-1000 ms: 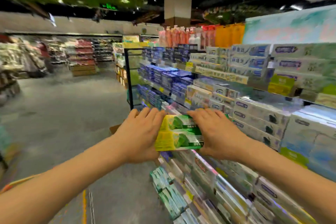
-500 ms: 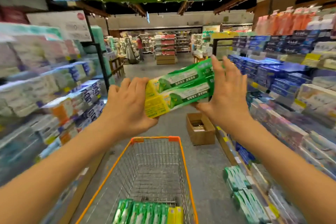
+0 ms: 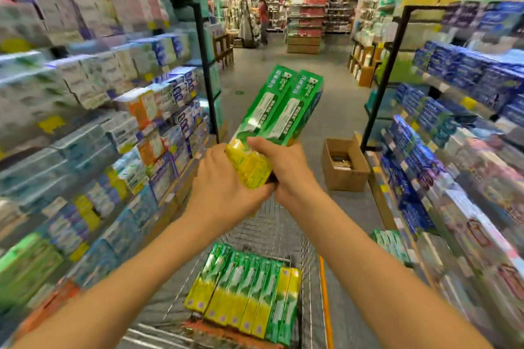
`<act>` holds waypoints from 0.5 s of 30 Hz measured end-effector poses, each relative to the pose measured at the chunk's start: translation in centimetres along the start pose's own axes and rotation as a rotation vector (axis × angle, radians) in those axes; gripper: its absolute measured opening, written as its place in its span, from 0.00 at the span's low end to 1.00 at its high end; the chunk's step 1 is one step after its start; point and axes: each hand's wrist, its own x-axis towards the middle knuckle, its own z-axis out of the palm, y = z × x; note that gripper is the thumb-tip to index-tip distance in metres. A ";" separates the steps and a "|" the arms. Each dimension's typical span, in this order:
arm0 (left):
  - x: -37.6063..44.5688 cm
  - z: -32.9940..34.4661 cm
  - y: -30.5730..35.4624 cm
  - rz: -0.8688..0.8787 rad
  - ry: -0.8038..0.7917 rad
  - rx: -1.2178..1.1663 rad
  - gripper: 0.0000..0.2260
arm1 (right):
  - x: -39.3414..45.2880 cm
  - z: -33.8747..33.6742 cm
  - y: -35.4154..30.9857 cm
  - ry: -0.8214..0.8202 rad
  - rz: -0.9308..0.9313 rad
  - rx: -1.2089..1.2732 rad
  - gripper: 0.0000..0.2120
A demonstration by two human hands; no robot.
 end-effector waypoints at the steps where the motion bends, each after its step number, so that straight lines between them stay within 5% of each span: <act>1: 0.2 0.1 -0.6 -0.053 -0.093 -0.115 0.39 | 0.7 -0.7 1.0 0.007 0.032 -0.048 0.26; 8: 5.0 5.6 -7.9 -0.351 -0.494 -0.696 0.07 | 6.2 -3.3 8.9 -0.066 0.357 -0.107 0.28; 12: 6.2 9.8 -13.4 -0.496 -0.540 -0.685 0.09 | 8.7 -5.5 14.0 0.011 0.474 -0.191 0.38; 15: 7.4 11.7 -17.4 -0.560 -0.500 -0.658 0.10 | 10.3 -9.1 17.7 0.140 0.532 -0.231 0.27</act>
